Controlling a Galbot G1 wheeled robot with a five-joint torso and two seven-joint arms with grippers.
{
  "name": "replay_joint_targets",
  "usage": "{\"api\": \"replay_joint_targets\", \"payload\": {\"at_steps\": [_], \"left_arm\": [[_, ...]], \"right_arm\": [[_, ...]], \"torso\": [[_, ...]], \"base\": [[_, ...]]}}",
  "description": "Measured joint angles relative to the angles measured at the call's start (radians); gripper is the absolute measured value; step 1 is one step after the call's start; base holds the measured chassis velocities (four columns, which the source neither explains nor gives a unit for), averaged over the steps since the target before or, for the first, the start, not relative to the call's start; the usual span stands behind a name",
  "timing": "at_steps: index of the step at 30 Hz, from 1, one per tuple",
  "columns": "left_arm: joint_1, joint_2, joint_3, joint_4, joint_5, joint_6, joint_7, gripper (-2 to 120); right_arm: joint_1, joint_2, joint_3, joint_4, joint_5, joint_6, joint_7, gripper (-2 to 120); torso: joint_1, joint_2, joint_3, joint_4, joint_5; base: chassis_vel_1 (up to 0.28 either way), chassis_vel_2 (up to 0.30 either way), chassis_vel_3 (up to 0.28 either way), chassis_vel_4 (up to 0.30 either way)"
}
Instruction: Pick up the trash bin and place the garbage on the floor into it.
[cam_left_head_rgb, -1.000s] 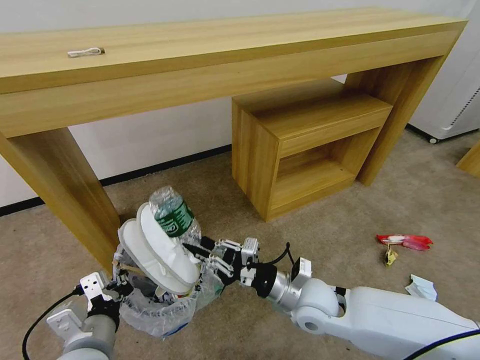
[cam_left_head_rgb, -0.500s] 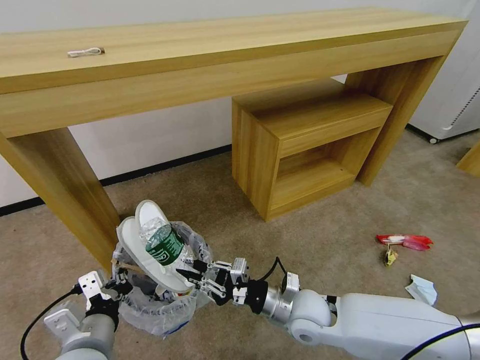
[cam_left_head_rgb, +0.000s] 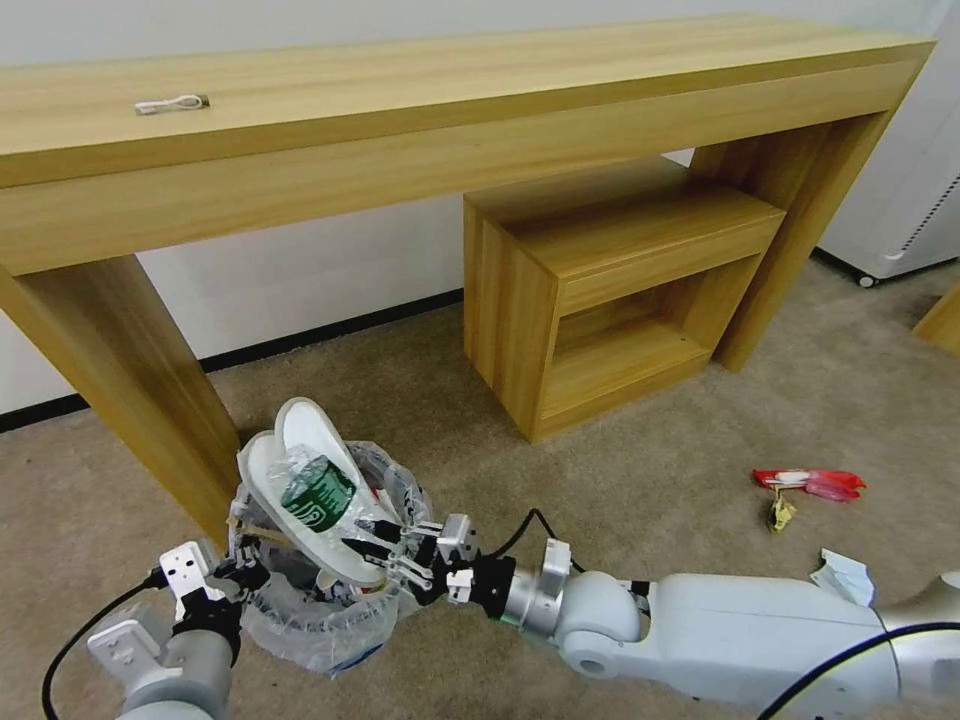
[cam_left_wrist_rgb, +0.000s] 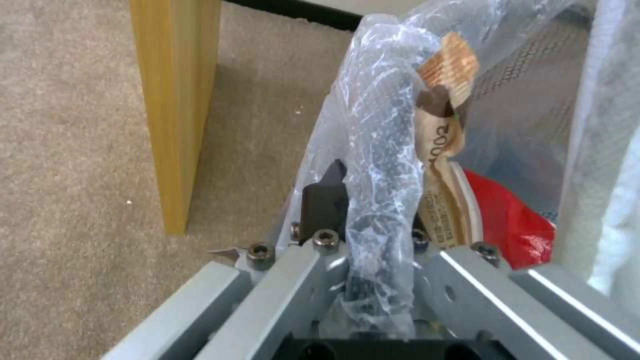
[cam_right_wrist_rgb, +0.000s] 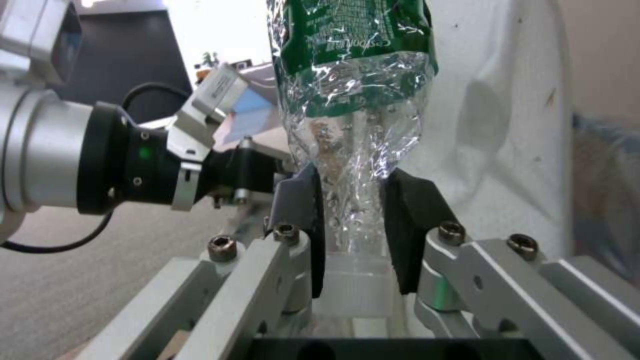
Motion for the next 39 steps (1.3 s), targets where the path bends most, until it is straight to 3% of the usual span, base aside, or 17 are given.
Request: {"api": "replay_joint_targets", "payload": {"at_steps": [11, 13, 15, 18, 23, 30, 34, 39], "left_arm": [[0.023, -0.018, -0.014, -0.036, 0.002, 0.0, 0.002, 1], [0.026, -0.018, -0.014, -0.039, 0.003, 0.0, 0.002, 1], [0.027, -0.018, -0.013, -0.039, 0.003, 0.0, 0.002, 1], [0.026, -0.019, -0.009, -0.036, 0.006, 0.0, 0.003, 1], [0.025, -0.019, -0.007, -0.032, 0.007, 0.0, 0.004, 1], [0.025, -0.014, -0.007, -0.028, 0.006, -0.001, 0.004, 1], [0.028, -0.012, -0.004, -0.028, 0.003, 0.0, 0.004, 1], [0.032, -0.009, 0.001, -0.024, 0.002, 0.009, 0.003, 1]], "right_arm": [[0.028, 0.068, -0.058, -0.052, -0.007, -0.004, 0.016, 18], [0.027, 0.072, -0.056, -0.06, -0.009, -0.005, 0.015, 30], [0.026, 0.073, -0.054, -0.06, -0.009, -0.006, 0.015, 32], [0.021, 0.07, -0.043, -0.059, -0.012, -0.006, 0.011, 50], [0.017, 0.063, -0.033, -0.059, -0.017, -0.004, 0.004, 61], [0.011, 0.06, -0.014, -0.069, -0.03, 0.004, -0.002, 92], [0.007, 0.061, 0.002, -0.074, -0.032, 0.007, -0.001, 97], [0.001, 0.063, 0.022, -0.08, -0.034, 0.008, 0.0, 93]], "torso": [[0.0, 0.0, 0.0, 0.0001, 0.0], [0.0, 0.0, 0.0, 0.0, 0.0001], [0.0, 0.0, 0.0, 0.0001, 0.0001], [0.0, 0.0, 0.0, 0.0, 0.0001], [0.0, 0.0, 0.0, 0.0, 0.0], [0.0, 0.0, 0.0, 0.0, 0.0001], [0.0, 0.0, 0.0, 0.0, 0.0001], [0.0, 0.0, 0.0, 0.0, 0.0]], "base": [[0.0, 0.0, 0.0, 0.0], [0.0, 0.0, 0.0, 0.0], [0.0, 0.0, 0.0, 0.0], [0.0, 0.0, 0.0, 0.0], [0.0, 0.0, 0.0, 0.0], [0.0, 0.0, 0.0, 0.0], [0.0, 0.0, 0.0, 0.0], [0.0, 0.0, 0.0, 0.0]]}}
